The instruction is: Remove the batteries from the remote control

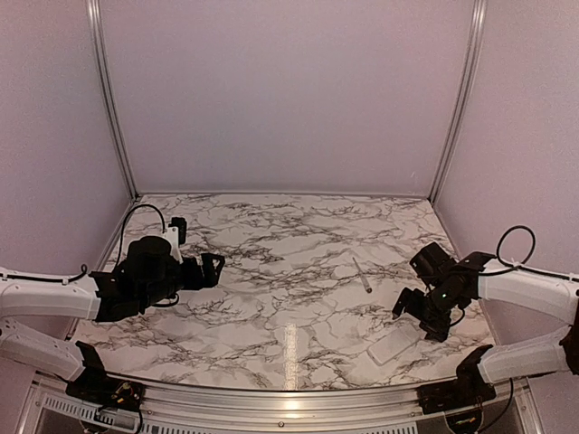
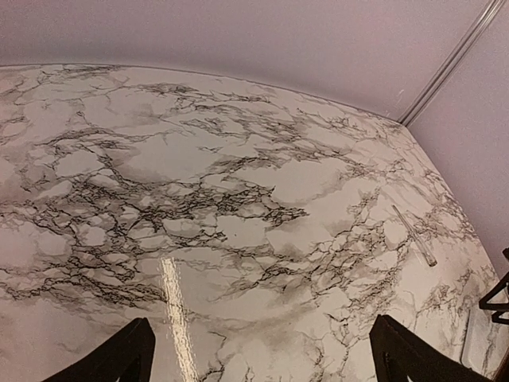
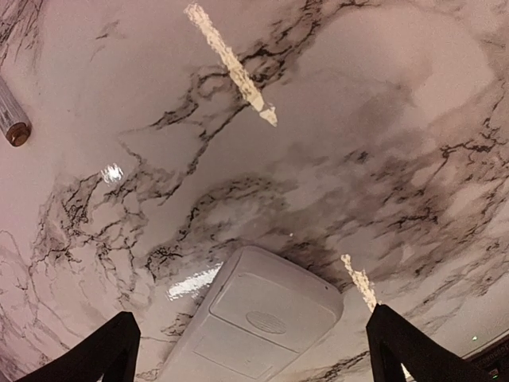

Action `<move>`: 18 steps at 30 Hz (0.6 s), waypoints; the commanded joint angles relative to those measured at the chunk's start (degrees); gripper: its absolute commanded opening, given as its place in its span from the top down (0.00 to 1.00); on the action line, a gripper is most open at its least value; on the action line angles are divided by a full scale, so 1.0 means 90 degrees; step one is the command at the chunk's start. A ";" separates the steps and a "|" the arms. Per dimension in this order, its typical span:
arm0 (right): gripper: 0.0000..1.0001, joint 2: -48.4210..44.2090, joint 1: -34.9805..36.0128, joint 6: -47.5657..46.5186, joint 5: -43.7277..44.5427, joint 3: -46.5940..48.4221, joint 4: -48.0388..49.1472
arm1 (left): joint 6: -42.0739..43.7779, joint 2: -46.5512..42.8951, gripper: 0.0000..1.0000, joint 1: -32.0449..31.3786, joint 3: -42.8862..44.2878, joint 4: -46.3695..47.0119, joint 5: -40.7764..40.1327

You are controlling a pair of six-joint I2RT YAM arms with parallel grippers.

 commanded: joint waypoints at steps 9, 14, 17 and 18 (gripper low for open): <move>0.08 0.0334 0.0067 0.0250 0.0140 -0.0067 0.0308 | 0.0129 0.0115 0.01 -0.0036 0.0220 0.0083 -0.0002; 0.14 0.0565 0.0067 0.0215 0.0124 -0.0085 0.0424 | 0.0150 0.0070 0.01 -0.0034 0.0208 0.0064 -0.0036; 0.20 0.0694 0.0067 0.0206 0.0105 -0.0081 0.0459 | 0.0160 0.0052 0.01 -0.0039 0.0210 0.0047 -0.0066; 0.20 0.0731 0.0068 0.0207 0.0134 -0.0073 0.0419 | 0.0161 0.0051 0.01 -0.0041 0.0204 0.0035 -0.0090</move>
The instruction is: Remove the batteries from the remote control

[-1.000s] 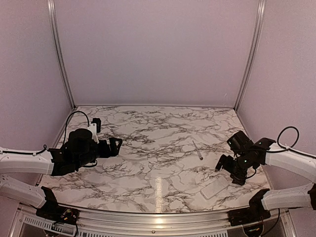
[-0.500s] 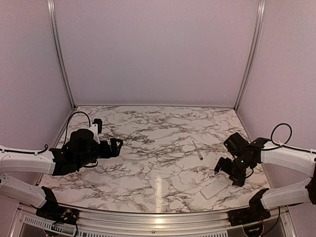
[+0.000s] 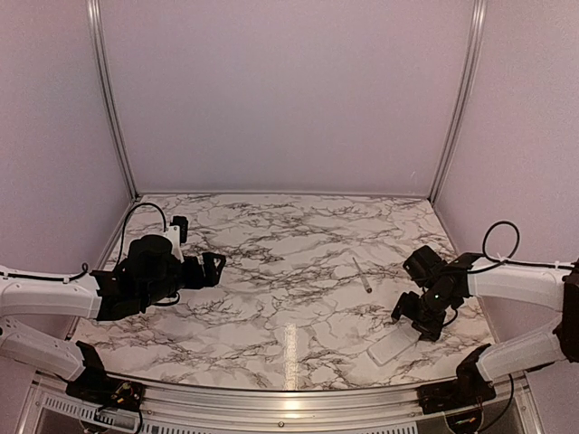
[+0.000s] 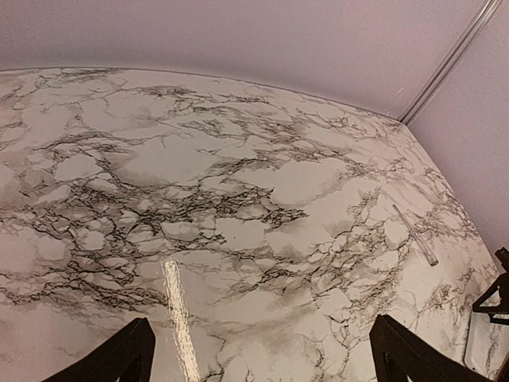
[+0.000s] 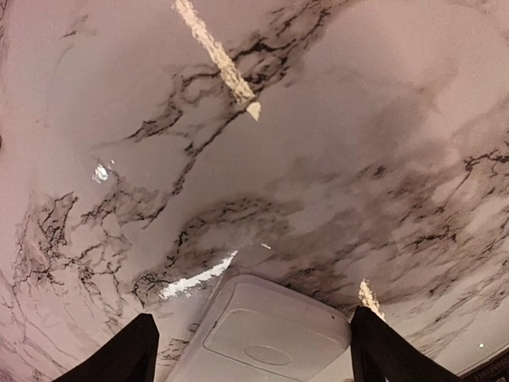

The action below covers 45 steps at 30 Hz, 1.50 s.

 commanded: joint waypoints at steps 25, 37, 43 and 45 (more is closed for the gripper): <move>0.58 0.0848 0.0067 -0.0285 0.0130 0.0122 0.0343 | 0.0088 -0.0037 0.01 -0.0036 0.0144 -0.0023 -0.0174; 0.88 0.0722 0.0068 -0.0170 0.0007 0.0277 0.1071 | 0.0078 0.0062 0.01 -0.0035 0.0162 0.0080 0.0004; 1.00 0.0908 0.0062 -0.0136 -0.0277 0.0425 0.1369 | 0.0078 0.0047 0.01 -0.0033 0.0145 0.0131 0.0100; 1.00 0.0942 0.0071 -0.0104 -0.0326 0.0458 0.1465 | 0.0076 0.0061 0.01 -0.0031 0.0137 0.0181 0.0186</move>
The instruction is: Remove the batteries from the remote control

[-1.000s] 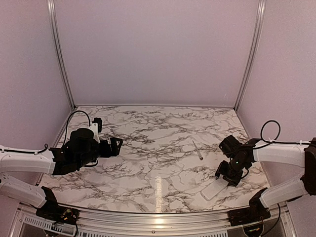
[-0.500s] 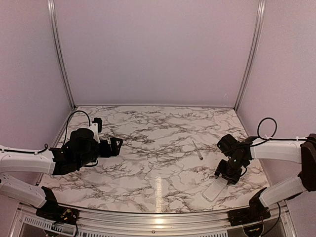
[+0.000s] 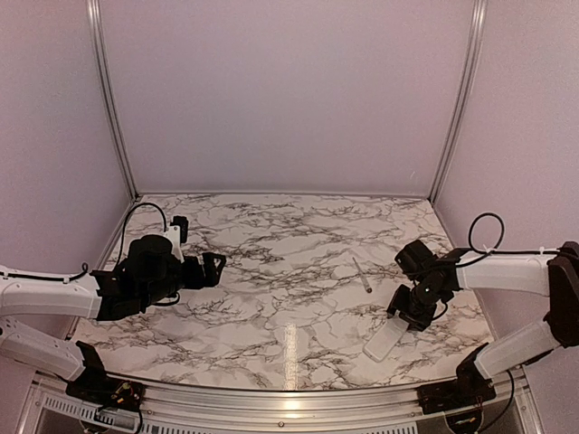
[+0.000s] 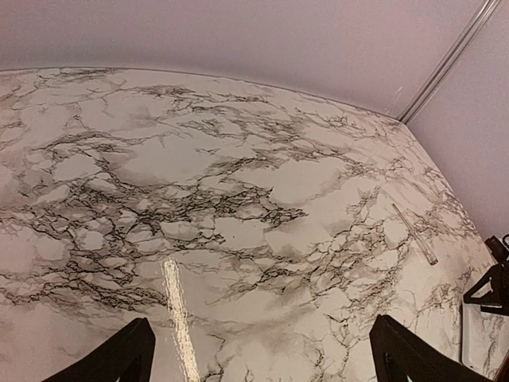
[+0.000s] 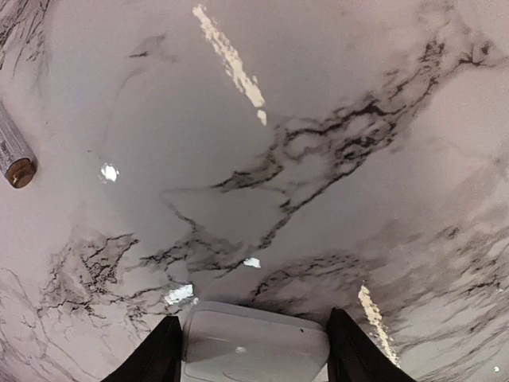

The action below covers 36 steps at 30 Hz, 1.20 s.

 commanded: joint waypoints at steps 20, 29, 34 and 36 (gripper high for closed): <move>1.00 0.0471 0.0067 0.0819 -0.0857 0.0599 0.2619 | 0.0111 0.0316 0.01 -0.0034 0.0083 0.0782 0.0953; 1.00 0.0737 0.0407 0.1536 -0.1123 0.0606 0.4410 | 0.0342 0.0248 0.02 -0.0036 -0.0244 0.1584 0.1303; 1.00 0.1318 0.0673 0.1792 -0.1316 0.0957 0.5017 | 0.0393 0.0177 0.02 -0.0035 -0.0438 0.2186 0.1919; 1.00 0.1534 0.0780 0.1894 -0.1411 0.1089 0.5255 | 0.0401 0.0171 0.03 -0.0031 -0.0518 0.2446 0.2324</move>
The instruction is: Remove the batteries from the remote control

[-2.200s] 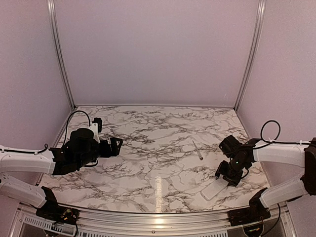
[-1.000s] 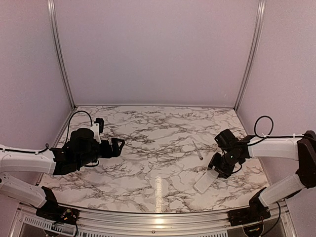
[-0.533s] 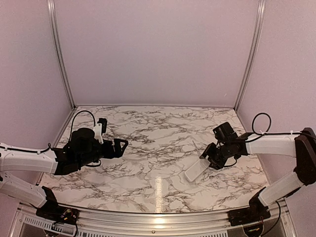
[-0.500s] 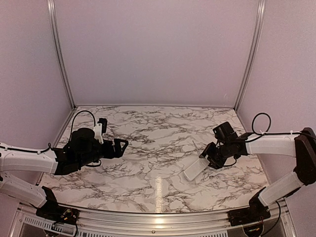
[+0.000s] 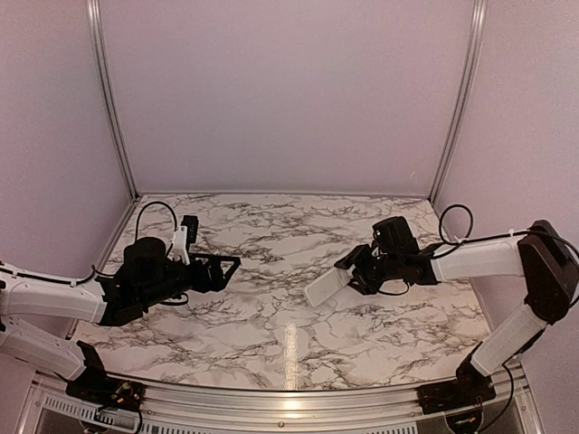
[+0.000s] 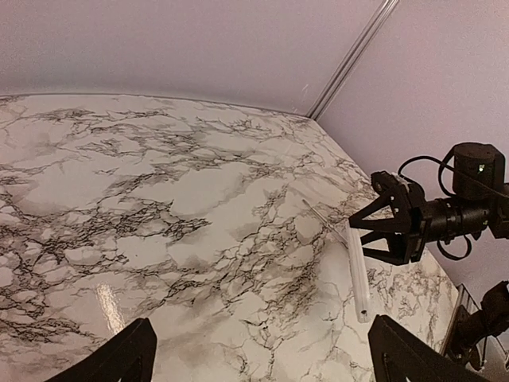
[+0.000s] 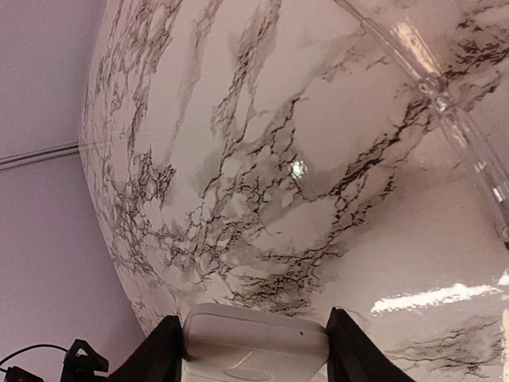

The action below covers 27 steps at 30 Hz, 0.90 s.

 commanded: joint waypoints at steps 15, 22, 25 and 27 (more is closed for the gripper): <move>1.00 0.1180 0.1083 0.1167 -0.0110 0.1513 0.1767 | -0.0036 0.0109 0.08 -0.0033 -0.0195 0.1181 0.1486; 1.00 0.1281 0.1406 0.1496 0.0148 0.1702 0.2061 | -0.0030 0.0394 0.12 -0.0035 -0.0092 0.1252 0.1605; 1.00 0.1360 0.1501 0.1522 0.0202 0.1860 0.2046 | -0.0048 0.0509 0.13 -0.0034 -0.0051 0.1308 0.1670; 1.00 0.1404 0.1559 0.1539 0.0243 0.1942 0.2036 | -0.0060 0.0572 0.13 -0.0036 -0.0033 0.1326 0.1682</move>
